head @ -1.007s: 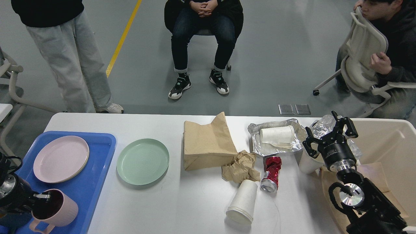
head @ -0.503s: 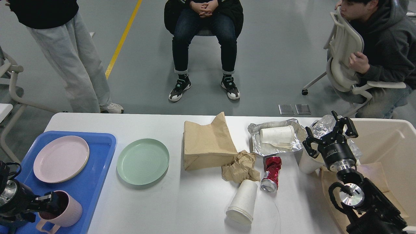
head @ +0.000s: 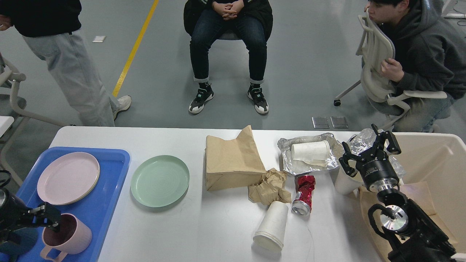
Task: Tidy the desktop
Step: 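Open the left gripper and withdraw from the pink mug, then move the left gripper to the pale green plate and grip its edge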
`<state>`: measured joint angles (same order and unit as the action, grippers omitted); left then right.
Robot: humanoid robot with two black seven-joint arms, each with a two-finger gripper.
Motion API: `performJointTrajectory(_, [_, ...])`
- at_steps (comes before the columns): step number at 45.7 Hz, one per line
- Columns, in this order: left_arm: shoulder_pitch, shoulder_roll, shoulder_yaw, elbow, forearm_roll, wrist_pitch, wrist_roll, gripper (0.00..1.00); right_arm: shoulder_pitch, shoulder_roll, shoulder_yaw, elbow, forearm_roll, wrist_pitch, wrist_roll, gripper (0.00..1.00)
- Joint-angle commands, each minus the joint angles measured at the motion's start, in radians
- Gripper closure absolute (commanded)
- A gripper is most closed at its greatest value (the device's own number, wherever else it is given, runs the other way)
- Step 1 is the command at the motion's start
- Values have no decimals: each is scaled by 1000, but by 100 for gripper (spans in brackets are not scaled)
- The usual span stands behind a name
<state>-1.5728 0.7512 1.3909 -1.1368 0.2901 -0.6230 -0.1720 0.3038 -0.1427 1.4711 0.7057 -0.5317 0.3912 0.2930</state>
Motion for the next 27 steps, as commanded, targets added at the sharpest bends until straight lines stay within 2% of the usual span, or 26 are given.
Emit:
performJointTrajectory(1, [-223, -39, 141, -101, -86, -14, 3, 6, 0, 0, 0, 0, 1, 0, 0, 0])
performJointTrajectory(5, [-383, -119, 226, -188, -164, -17, 5, 6, 0, -2, 0, 0, 1, 0, 0, 0])
performJointTrajectory(11, [-582, -338, 301, -299, -330, -34, 8, 6, 0, 0, 0, 0, 1, 0, 0, 0])
performJointTrajectory(20, [-826, -562, 257, -437, -503, -119, 9, 7, 0, 0, 0, 0, -1, 0, 0, 0])
performJointTrajectory(27, [-963, -605, 220, -517, -585, -167, 9, 7, 0, 0, 0, 0, -1, 0, 0, 0])
